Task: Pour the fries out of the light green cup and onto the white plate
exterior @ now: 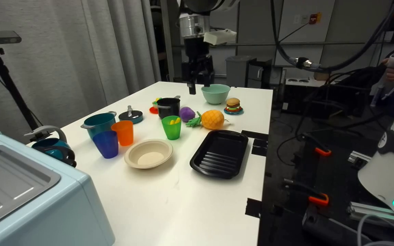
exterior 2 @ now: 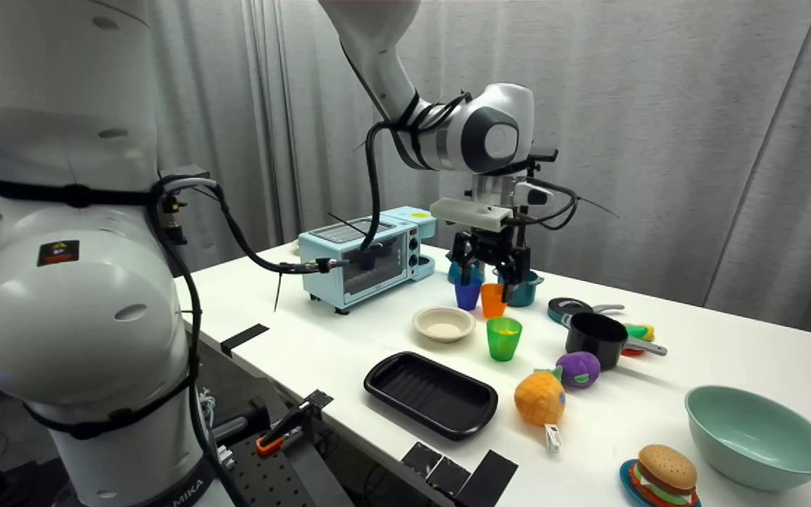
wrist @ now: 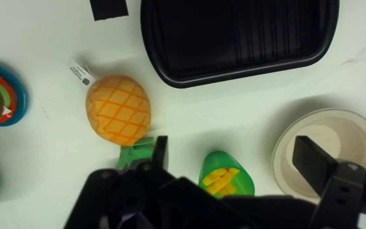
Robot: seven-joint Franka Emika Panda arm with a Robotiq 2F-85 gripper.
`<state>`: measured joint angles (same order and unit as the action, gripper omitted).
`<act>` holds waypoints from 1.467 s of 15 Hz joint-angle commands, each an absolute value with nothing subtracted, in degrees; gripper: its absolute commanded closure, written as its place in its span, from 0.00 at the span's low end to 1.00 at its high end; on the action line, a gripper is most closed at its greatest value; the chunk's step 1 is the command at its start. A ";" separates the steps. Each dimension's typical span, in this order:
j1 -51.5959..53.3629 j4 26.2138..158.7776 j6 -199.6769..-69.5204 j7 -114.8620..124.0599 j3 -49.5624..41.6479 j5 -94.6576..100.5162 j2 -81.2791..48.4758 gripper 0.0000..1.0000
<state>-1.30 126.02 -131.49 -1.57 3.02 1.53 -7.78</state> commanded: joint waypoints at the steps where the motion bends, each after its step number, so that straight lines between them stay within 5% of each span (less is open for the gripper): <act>1: 0.98 123.86 -132.47 -6.19 4.43 -0.75 -10.49 0.00; 22: 3.09 118.46 -132.64 -0.89 3.20 4.34 -16.66 0.00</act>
<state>2.74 123.03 -131.91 -2.45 4.58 2.30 -12.47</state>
